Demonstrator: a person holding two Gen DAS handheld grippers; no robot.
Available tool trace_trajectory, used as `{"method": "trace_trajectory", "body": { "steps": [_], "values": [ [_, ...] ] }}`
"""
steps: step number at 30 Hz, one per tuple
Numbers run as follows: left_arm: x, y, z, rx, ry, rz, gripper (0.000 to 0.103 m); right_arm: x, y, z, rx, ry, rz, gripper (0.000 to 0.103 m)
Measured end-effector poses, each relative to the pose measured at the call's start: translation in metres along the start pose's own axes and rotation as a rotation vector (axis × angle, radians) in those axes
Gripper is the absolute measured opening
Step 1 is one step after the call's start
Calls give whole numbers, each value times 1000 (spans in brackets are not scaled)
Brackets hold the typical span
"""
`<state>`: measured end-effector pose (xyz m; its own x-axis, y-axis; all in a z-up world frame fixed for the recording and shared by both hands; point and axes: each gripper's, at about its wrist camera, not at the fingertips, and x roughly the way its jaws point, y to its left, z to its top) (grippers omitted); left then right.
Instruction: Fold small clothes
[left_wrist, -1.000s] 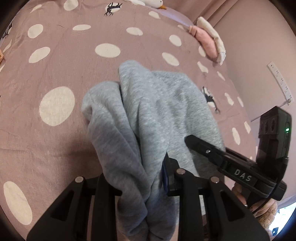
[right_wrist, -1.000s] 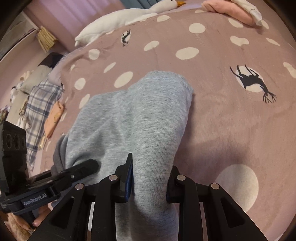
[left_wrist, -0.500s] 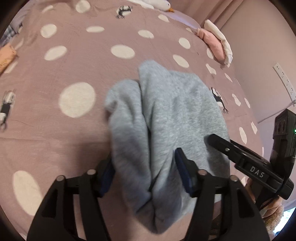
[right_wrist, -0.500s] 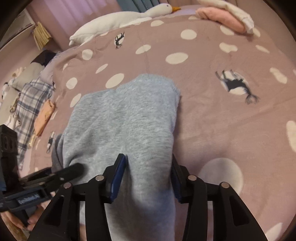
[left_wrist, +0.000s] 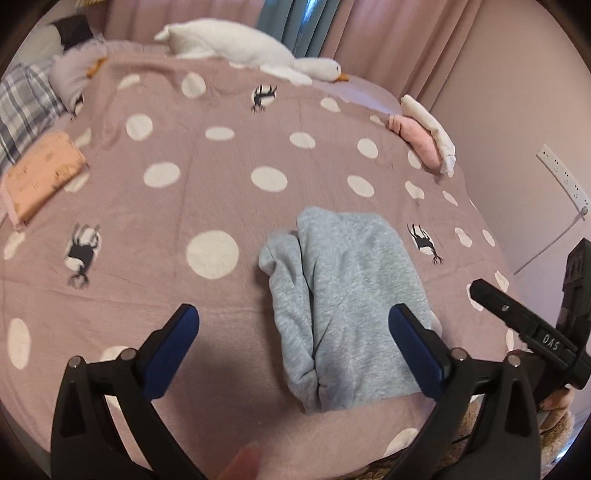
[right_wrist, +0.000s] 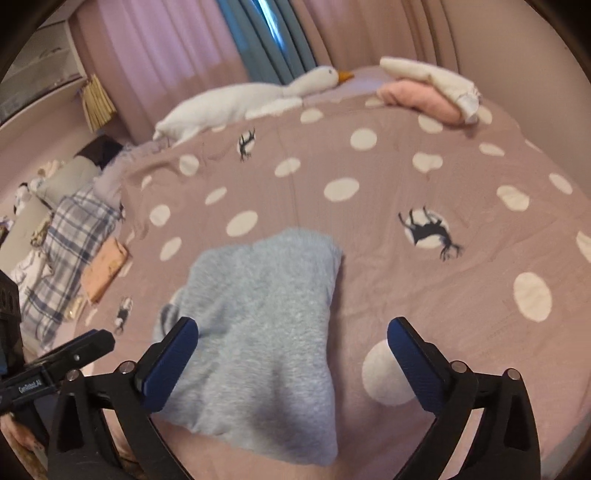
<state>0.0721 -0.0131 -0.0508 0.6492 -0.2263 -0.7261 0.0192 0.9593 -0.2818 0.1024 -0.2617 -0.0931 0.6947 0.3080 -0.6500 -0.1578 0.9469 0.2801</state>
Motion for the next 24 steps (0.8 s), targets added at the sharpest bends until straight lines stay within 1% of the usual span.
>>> {"method": "trace_trajectory", "body": {
  "steps": [5, 7, 9, 14, 24],
  "values": [
    [-10, -5, -8, 35, -38, 33, 103, -15, 4, -1, -7, -51, -36, 102],
    [-7, -5, -14, 39, -33, 35, 103, -18, 8, -4, -25, -67, -58, 102],
    [-1, -6, -22, 43, 2, 34, 103, -18, 10, -8, -35, -59, -66, 102],
    [6, -11, -33, 68, 43, 28, 103, -15, 14, -17, -46, -41, -64, 102],
    [1, -19, -34, 109, 23, 20, 103, -15, 19, -22, -42, -32, -89, 102]
  ]
}}
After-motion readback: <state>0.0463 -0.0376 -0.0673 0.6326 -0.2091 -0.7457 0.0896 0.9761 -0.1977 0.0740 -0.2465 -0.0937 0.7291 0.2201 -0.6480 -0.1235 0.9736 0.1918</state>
